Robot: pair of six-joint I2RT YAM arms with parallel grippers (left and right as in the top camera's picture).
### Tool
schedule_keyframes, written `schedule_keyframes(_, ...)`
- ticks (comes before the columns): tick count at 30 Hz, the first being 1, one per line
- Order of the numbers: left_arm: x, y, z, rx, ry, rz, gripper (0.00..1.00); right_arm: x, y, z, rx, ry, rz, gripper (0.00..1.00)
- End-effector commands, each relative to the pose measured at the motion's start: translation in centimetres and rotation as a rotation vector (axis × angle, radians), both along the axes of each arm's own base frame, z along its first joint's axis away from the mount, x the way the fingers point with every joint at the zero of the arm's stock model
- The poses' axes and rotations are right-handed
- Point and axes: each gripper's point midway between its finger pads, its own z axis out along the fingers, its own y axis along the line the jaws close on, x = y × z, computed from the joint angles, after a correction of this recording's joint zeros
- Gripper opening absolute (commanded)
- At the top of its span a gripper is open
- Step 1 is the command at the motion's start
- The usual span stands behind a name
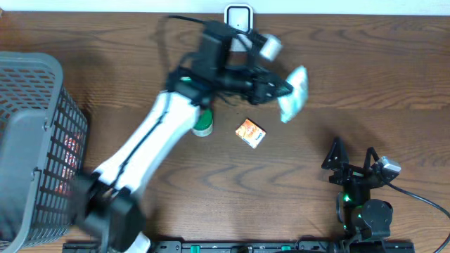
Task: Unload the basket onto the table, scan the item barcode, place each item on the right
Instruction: 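Lift the wipes pack out and place it right of the orange box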
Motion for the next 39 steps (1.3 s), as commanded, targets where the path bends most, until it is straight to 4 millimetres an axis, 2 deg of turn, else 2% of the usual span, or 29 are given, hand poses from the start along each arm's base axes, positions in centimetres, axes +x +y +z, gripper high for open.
schedule_keyframes(1, -1.3, -2.3, -3.6, -0.034, 0.104, -0.154, 0.07, 0.0, 0.1, -0.1, 0.008, 0.003, 0.0, 0.99)
schedule_keyframes(6, -0.8, -4.1, -10.9, 0.018, 0.232, -0.191, 0.07, 0.0, 0.1, -0.1, 0.008, 0.003, 0.0, 0.99)
schedule_keyframes(10, -1.2, -5.1, -14.7, 0.023, 0.291, -0.235, 0.07, 0.0, 0.1, -0.1, 0.008, 0.003, 0.0, 0.99)
schedule_keyframes(14, -1.1, -5.2, -17.6, 0.046, 0.332, -0.234, 0.07, 0.0, 0.1, -0.1, 0.008, 0.003, 0.0, 0.99)
schedule_keyframes(18, -1.0, -5.1, -19.5, 0.066, 0.32, -0.23, 0.07, 0.0, 0.1, -0.1, 0.008, 0.003, 0.0, 0.99)
schedule_keyframes(19, -0.8, -5.1, -20.1, 0.085, 0.322, -0.212, 0.1, 0.0, 0.1, -0.1, 0.008, 0.003, 0.0, 0.99)
schedule_keyframes(21, -0.1, -4.9, -21.5, 0.144, 0.318, -0.156, 0.43, 0.0, 0.1, -0.1, 0.008, 0.003, 0.0, 0.99)
schedule_keyframes(22, 0.4, -4.7, -22.2, 0.181, 0.314, -0.119, 0.54, 0.0, 0.1, -0.1, 0.008, 0.003, 0.0, 0.99)
schedule_keyframes(24, 1.7, -4.2, -23.4, 0.243, 0.283, -0.044, 0.7, 0.0, 0.1, -0.1, 0.008, 0.003, 0.0, 0.99)
schedule_keyframes(25, 2.5, -3.8, -23.8, 0.268, 0.267, -0.006, 0.81, 0.0, 0.1, -0.1, 0.008, 0.003, 0.0, 0.99)
schedule_keyframes(26, 2.9, -3.5, -24.0, 0.283, 0.258, 0.019, 0.82, 0.0, 0.1, -0.1, 0.008, 0.002, 0.0, 0.99)
schedule_keyframes(28, 4.1, -2.9, -23.6, 0.301, 0.246, 0.07, 0.82, 0.0, 0.1, -0.1, 0.008, 0.003, 0.0, 0.99)
schedule_keyframes(31, 5.1, -2.3, -20.2, 0.269, 0.218, 0.102, 0.82, 0.0, 0.1, -0.1, 0.008, 0.002, 0.0, 0.99)
schedule_keyframes(34, 6.2, -1.6, -15.2, 0.261, 0.121, 0.17, 0.83, 0.0, 0.1, -0.1, 0.008, 0.003, 0.0, 0.99)
schedule_keyframes(36, 6.8, -0.5, -10.6, 0.264, 0.011, 0.253, 0.83, 0.0, 0.1, -0.1, 0.008, 0.003, 0.0, 0.99)
schedule_keyframes(37, 7.1, 0.3, -8.3, 0.27, -0.036, 0.305, 0.84, 0.0, 0.1, -0.1, 0.008, 0.003, 0.0, 0.99)
schedule_keyframes(38, 7.3, 2.2, -5.2, 0.297, -0.102, 0.404, 0.84, 0.0, 0.1, -0.1, 0.008, 0.003, 0.0, 0.99)
schedule_keyframes(39, 7.3, 3.8, -3.3, 0.327, -0.143, 0.482, 0.84, 0.0, 0.1, -0.1, 0.008, 0.003, 0.0, 0.99)
